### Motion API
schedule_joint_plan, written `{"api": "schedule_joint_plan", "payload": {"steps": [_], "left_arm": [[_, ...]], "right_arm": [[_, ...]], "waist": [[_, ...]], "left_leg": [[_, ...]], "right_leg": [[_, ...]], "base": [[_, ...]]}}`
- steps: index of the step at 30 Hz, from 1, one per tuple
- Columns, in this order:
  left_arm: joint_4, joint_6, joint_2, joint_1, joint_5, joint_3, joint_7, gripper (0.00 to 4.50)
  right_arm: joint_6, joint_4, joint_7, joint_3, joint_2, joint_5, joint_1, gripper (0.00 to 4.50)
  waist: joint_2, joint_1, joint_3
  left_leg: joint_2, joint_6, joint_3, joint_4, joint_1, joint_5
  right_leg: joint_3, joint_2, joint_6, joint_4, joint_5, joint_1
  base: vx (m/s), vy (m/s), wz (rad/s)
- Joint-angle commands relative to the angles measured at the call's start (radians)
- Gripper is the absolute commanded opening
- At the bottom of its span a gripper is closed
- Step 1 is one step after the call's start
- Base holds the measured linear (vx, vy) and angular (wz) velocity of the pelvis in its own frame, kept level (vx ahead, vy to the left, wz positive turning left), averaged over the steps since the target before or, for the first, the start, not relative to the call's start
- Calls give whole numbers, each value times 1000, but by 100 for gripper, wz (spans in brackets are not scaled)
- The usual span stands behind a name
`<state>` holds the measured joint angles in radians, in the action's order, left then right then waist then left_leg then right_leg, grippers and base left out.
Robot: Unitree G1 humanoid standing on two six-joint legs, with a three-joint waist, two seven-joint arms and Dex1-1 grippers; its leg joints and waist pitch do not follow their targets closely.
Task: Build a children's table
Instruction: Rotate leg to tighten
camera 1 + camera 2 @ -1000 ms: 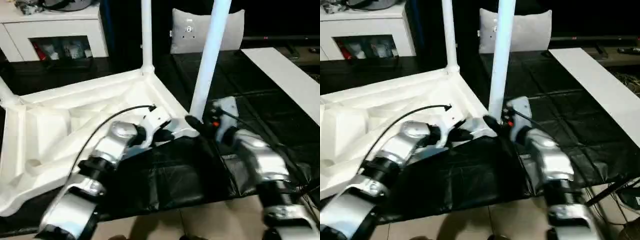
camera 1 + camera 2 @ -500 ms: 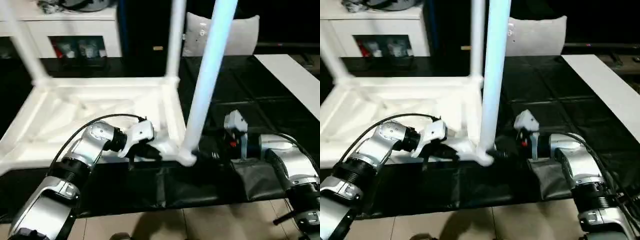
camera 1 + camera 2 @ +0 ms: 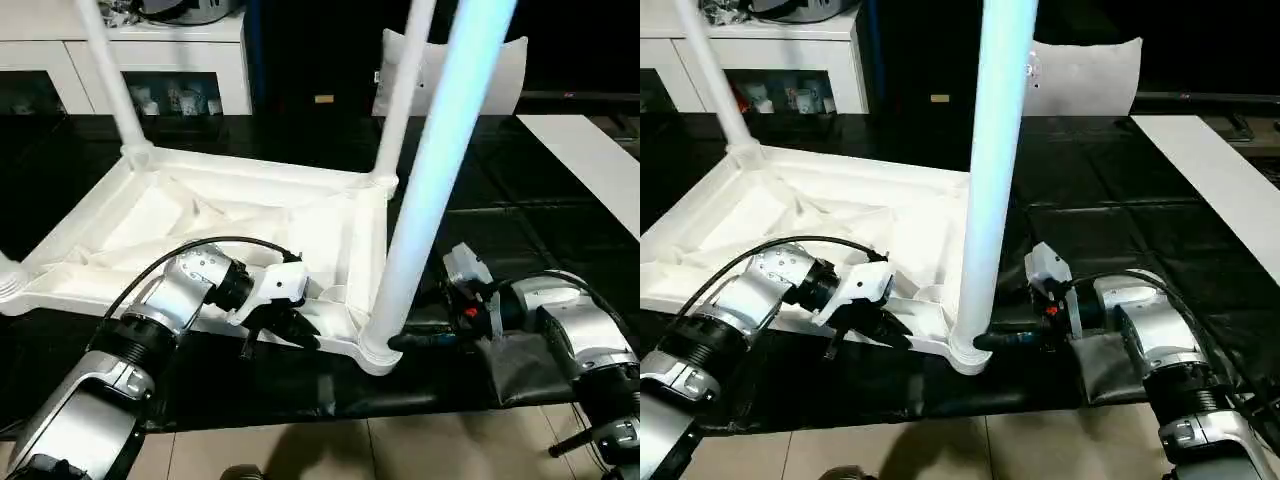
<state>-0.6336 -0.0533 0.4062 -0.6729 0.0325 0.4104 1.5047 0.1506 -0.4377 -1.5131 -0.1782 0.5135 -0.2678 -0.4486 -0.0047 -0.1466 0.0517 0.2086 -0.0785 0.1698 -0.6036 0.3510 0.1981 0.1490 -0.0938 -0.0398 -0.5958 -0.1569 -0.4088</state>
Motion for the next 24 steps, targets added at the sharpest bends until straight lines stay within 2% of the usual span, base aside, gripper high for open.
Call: {"api": "schedule_joint_plan", "payload": {"steps": [1, 4, 5, 8, 10, 15, 16, 17, 18, 19, 20, 21, 22, 23, 24], "left_arm": [[40, -26, -15, -24, -14, 24, 51, 0], [44, -24, -13, -21, -14, 25, 55, 0], [44, -24, -13, -20, -13, 24, 55, 0], [44, -18, -12, -17, -14, 18, 45, 0], [44, 1, -15, -13, -20, 6, 28, 0], [49, 70, -33, -10, -27, -36, -63, 0], [60, 114, -50, -11, -30, -58, -121, 0], [67, 134, -60, -10, -30, -68, -152, 0], [67, 134, -60, -10, -30, -68, -152, 0], [82, 183, -80, -10, -28, -87, -217, 0], [93, 209, -94, -9, -27, -98, -256, 0], [104, 240, -111, -8, -28, -110, -297, 0], [111, 260, -123, -8, -28, -118, -326, 0], [122, 288, -139, -7, -28, -126, -364, 0], [131, 317, -154, -6, -26, -134, -400, 0]], "right_arm": [[1, 0, -12, -8, -7, -9, -20, 267], [10, 5, -27, -15, -11, -15, -16, 265], [14, 7, -31, -17, -12, -18, -14, 231], [30, 17, -38, -15, -14, -31, -5, 226], [53, 35, -37, -8, -18, -47, 8, 202], [120, 115, 24, 18, -37, -89, 62, 196], [153, 150, 84, 28, -58, -96, 84, 196], [163, 162, 127, 33, -73, -89, 91, 196], [163, 162, 127, 33, -73, -89, 91, 196], [178, 170, 224, 48, -112, -71, 93, 196], [177, 162, 295, 56, -140, -48, 87, 196], [183, 154, 365, 65, -168, -27, 79, 196], [188, 149, 411, 72, -188, -16, 73, 196], [195, 144, 472, 82, -215, -4, 65, 196], [200, 138, 522, 89, -238, 6, 56, 196]], "waist": [[-9, 5, -74], [-9, 6, -74], [-10, 6, -74], [-11, 4, -75], [-10, 5, -74], [-10, -1, -73], [-10, 1, -72], [-4, -1, -71], [-9, 2, -70], [-10, 4, -70], [-3, 12, -68], [-6, 23, -66], [-7, 28, -66], [-9, 40, -66], [-6, 45, -67]], "left_leg": [[32, 61, -2, 67, -1, 151], [33, 61, -2, 68, -2, 153], [33, 60, -2, 68, -2, 151], [33, 62, -2, 67, -1, 143], [33, 61, -1, 68, -2, 145], [34, 56, -1, 69, -4, 144], [32, 51, -1, 70, -3, 151], [32, 47, -2, 70, -7, 155], [29, 41, -1, 69, -7, 166], [26, 38, -2, 70, -3, 168], [22, 23, -4, 70, -5, 183], [19, 13, -7, 71, 1, 188], [19, 7, -8, 71, 2, 192], [14, 3, -7, 69, 1, 199], [12, 4, -8, 68, 1, 199]], "right_leg": [[-64, -69, -124, 76, -340, 65], [-64, -69, -125, 76, -339, 64], [-65, -69, -126, 75, -335, 64], [-66, -69, -129, 73, -322, 65], [-66, -68, -131, 74, -323, 65], [-66, -70, -122, 76, -334, 63], [-66, -68, -113, 79, -352, 64], [-65, -70, -109, 82, -364, 61], [-63, -70, -100, 87, -389, 62], [-61, -71, -92, 88, -407, 65], [-54, -70, -63, 98, -465, 62], [-50, -69, -46, 101, -489, 66], [-48, -68, -38, 103, -500, 66], [-44, -69, -24, 111, -524, 65], [-42, -69, -23, 112, -526, 66]], "base": [[0, 0, 0], [0, 0, 0], [0, 0, 0], [0, 0, 0], [0, 0, 0], [0, 0, 0], [0, 0, 0], [0, 0, 0], [0, 0, 0], [0, 0, 0], [0, 0, 0], [0, 0, 0], [0, 0, 0], [0, 0, 0], [0, 0, 0]]}}
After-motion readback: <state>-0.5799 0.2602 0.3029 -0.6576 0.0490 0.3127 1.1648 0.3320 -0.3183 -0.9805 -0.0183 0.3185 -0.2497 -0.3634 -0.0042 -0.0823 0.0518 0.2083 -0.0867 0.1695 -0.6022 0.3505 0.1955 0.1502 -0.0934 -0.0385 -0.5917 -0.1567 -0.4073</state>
